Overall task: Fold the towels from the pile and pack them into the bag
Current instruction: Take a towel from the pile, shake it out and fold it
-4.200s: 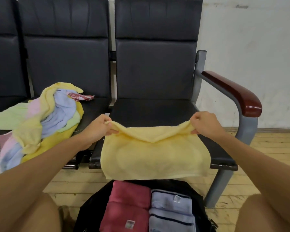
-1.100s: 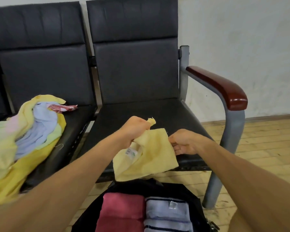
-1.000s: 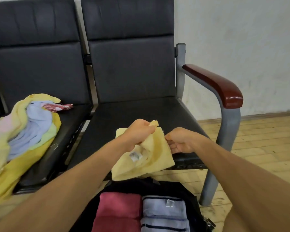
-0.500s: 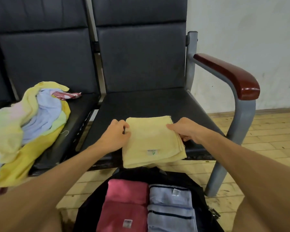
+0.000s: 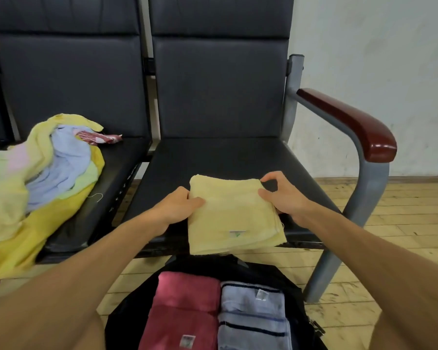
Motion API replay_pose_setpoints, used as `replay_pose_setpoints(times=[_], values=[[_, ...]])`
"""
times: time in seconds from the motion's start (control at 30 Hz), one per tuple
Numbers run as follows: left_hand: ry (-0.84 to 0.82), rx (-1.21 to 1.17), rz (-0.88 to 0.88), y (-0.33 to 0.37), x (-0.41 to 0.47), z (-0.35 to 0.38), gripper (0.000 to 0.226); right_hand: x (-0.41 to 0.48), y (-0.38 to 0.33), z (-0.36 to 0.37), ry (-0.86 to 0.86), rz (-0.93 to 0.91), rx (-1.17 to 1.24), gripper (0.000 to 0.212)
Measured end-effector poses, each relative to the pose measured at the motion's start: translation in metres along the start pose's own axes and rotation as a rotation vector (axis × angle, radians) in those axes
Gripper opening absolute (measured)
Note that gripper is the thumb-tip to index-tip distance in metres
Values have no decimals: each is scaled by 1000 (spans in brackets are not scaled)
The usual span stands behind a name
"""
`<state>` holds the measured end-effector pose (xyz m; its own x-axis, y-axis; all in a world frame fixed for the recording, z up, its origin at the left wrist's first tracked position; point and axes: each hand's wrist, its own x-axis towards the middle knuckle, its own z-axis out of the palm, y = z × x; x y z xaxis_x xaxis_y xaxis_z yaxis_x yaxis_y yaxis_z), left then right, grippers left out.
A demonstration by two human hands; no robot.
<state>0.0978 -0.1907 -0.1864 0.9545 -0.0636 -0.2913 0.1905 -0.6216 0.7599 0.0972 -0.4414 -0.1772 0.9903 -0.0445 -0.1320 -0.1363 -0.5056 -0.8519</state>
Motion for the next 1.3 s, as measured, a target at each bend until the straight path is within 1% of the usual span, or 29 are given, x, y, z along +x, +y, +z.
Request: replay_pose_setpoints(times=[0.03, 0.07, 0.13, 0.2, 0.27, 0.33, 0.37, 0.4, 0.47, 0.5, 0.57, 0.63, 0.7, 0.77, 0.87, 0.93, 1.0, 1.07, 1.13, 1.2, 1.3], values=[[-2, -63, 26, -1, 0, -1, 38, -1, 1, -1, -19, -47, 16, 14], [11, -135, 58, -2, -2, -2, 40, -3, 1, -2, -43, -86, 32, 15], [32, -281, 135, 0, -12, -4, 37, -5, 0, -3, -75, -127, 69, 19], [36, -358, 231, 1, -19, -9, 39, -8, 0, -7, -117, -135, 124, 18], [29, -319, 312, 0, -26, -14, 30, -9, 0, -11, -189, -139, 168, 39], [28, -266, 332, -1, -30, -17, 24, -10, -3, -11, -206, -160, 122, 52], [15, -263, 326, -2, -30, -17, 26, -10, -5, -9, -193, -173, 90, 56], [-1, -268, 328, -2, -30, -18, 34, -10, -6, -8, -171, -186, 61, 58], [5, -193, 346, -3, -31, -20, 55, -9, -8, -6, -113, -226, -40, 60], [22, -102, 350, -4, -30, -21, 63, -9, -9, -6, -85, -251, -108, 57], [72, 106, 360, -5, -30, -22, 70, -9, -11, -6, -31, -307, -245, 50], [135, 296, 401, -5, -32, -18, 64, -9, -13, -5, 8, -361, -373, 44], [214, 407, 442, -5, -34, -15, 50, -12, -16, -3, 27, -392, -451, 38], [281, 445, 484, -5, -38, -16, 36, -15, -20, -2, 51, -422, -514, 33], [340, 453, 537, -6, -43, -23, 28, -18, -28, -4, 80, -478, -595, 32], [321, 404, 541, -5, -46, -29, 25, -21, -36, -6, 26, -479, -548, 28], [265, 277, 484, -3, -52, -36, 23, -29, -43, -9, -77, -414, -380, 24], [221, 93, 406, -2, -61, -41, 23, -38, -48, -11, -134, -344, -185, 22], [224, -95, 365, -3, -68, -42, 23, -48, -50, -8, -141, -309, -46, 22], [218, -259, 317, -7, -74, -39, 26, -58, -51, -1, -125, -278, 30, 23], [213, -333, 248, -12, -87, -27, 32, -72, -48, 14, -54, -244, 72, 24]])
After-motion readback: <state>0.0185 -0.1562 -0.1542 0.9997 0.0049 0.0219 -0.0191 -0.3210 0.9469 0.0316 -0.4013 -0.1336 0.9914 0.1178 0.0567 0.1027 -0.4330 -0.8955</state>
